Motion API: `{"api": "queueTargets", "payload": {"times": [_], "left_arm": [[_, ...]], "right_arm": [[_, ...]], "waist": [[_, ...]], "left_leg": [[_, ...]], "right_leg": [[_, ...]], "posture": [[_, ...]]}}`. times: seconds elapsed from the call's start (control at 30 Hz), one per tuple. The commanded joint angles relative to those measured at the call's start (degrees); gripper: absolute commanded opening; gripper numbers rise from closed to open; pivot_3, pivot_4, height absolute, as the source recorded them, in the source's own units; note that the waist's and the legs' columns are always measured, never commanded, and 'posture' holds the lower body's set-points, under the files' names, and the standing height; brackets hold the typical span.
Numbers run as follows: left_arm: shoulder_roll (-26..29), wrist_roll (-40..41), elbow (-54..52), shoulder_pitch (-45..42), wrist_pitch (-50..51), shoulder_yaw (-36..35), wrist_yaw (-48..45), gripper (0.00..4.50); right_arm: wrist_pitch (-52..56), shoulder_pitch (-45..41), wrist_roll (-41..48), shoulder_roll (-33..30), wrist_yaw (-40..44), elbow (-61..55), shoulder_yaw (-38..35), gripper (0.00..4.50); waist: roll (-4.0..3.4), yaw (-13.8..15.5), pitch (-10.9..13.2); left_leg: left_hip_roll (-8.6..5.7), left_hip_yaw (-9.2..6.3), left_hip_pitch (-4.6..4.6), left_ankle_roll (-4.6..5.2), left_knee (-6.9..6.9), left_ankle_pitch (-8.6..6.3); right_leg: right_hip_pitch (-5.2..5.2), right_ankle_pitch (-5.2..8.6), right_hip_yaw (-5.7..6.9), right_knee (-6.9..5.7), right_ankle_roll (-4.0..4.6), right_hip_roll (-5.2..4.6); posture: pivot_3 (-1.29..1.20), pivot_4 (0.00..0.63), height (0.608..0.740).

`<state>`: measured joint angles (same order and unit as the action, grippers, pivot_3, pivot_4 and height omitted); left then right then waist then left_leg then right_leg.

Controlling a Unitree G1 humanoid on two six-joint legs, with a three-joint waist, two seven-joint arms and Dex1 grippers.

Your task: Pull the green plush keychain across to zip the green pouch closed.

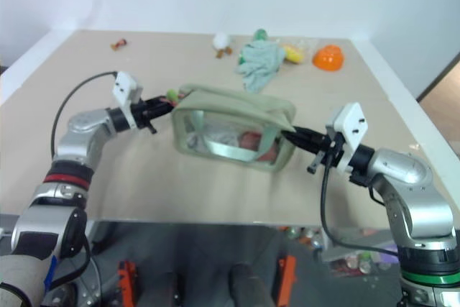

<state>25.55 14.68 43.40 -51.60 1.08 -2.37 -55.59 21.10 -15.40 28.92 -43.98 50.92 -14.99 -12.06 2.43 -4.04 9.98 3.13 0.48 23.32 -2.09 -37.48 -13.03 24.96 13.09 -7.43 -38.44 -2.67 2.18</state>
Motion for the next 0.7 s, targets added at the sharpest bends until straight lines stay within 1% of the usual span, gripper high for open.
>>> {"api": "queueTargets", "payload": {"times": [0.03, 0.27, 0.4, 0.6, 0.7], "left_arm": [[0.8, 1.2, -2.1, -2.0, -0.6, -2.3, 0.0, 0.02], [1.4, 3.6, -7.5, -3.2, 0.3, -4.6, 0.6, 0.02], [1.0, 6.8, -12.3, -5.1, 2.3, -5.9, -0.6, 0.02], [-1.2, 7.1, -17.8, -8.6, 4.6, -2.7, -2.4, 0.02], [-2.4, 5.4, -18.4, -10.4, 4.8, 0.8, -4.8, 0.02]], "right_arm": [[-0.8, -1.0, -0.4, -0.7, -0.1, -0.6, -0.9, 0.0], [-0.8, -1.2, -0.8, -0.8, 0.3, -0.4, -0.9, 0.0], [-0.7, -1.2, -0.8, -0.8, 0.3, -0.5, -1.1, 0.0], [-0.9, -1.0, -1.2, -0.7, 0.3, -0.4, -0.9, 0.0], [-1.1, -1.1, -1.3, -0.4, 0.2, -0.4, -0.7, 0.0]], "waist": [[0.0, 0.0, 0.0], [0.0, 0.0, 0.0], [0.0, 0.0, 0.0], [0.0, 0.0, 0.0], [0.0, 0.0, 0.0]], "left_leg": [[0.0, 0.0, 0.0, 0.0, 0.0, 0.0], [0.0, -0.01, 0.01, 0.0, 0.0, 0.0], [0.0, -0.02, 0.01, 0.0, 0.0, 0.0], [-0.01, -0.02, 0.0, 0.0, -0.01, 0.0], [-0.04, -0.04, 0.0, 0.0, -0.04, 0.0]], "right_leg": [[0.0, 0.0, 0.0, -0.01, 0.0, 0.0], [0.01, 0.01, 0.0, -0.02, -0.02, 0.0], [0.01, 0.01, 0.01, -0.03, -0.02, 0.0], [-0.01, 0.01, 0.01, -0.04, -0.02, 0.0], [-0.02, 0.01, 0.01, -0.04, -0.02, -0.01]], "posture": [[0.0, 0.15, 0.738], [0.0, 0.15, 0.738], [0.0, 0.15, 0.738], [0.0, 0.15, 0.738], [0.0, 0.15, 0.738]]}}
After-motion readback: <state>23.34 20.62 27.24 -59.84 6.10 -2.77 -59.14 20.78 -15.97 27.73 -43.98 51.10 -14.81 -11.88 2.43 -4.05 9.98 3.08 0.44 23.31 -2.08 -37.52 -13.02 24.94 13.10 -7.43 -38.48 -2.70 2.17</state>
